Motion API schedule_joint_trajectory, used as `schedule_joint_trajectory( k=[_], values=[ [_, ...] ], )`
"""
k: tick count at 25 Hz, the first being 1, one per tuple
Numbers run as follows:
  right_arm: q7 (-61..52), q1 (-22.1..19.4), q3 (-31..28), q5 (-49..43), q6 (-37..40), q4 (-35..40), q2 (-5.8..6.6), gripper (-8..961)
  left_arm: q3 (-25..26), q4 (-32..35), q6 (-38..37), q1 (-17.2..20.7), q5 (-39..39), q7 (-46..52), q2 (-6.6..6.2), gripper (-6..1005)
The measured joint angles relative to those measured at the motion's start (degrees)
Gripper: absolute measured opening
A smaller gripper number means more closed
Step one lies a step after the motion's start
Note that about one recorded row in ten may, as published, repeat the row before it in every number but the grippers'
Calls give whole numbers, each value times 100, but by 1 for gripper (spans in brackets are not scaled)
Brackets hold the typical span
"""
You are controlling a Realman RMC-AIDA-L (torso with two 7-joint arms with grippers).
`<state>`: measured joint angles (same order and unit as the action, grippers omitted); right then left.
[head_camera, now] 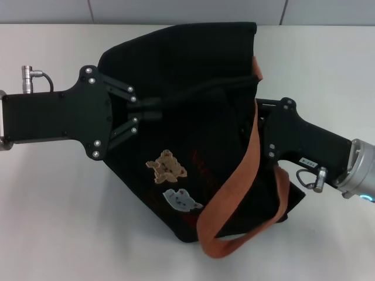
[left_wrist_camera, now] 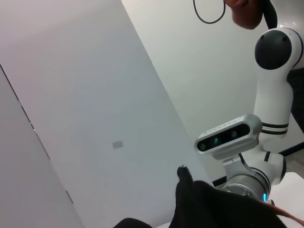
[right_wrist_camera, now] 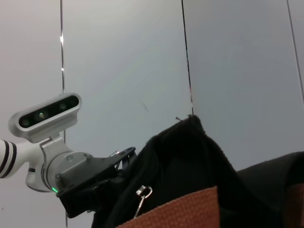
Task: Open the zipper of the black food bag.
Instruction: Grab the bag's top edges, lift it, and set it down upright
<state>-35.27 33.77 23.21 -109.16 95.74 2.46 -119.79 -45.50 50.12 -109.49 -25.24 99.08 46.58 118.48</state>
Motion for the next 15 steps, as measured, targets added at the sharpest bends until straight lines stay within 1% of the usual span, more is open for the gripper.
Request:
schedule_joint_trajectory(
  k=[5, 10, 15],
  values=[
    [2, 23, 0, 0, -45, -43, -1, 148, -3, -2, -2, 0, -1, 0, 0, 70],
    [2, 25, 0, 3, -32, -44, -1, 1, -3, -3, -2, 4, -3, 0, 0, 70],
    [3, 8, -1, -2, 55, -42, 4, 0, 28, -3, -3, 31, -6, -11, -1, 70]
  ],
)
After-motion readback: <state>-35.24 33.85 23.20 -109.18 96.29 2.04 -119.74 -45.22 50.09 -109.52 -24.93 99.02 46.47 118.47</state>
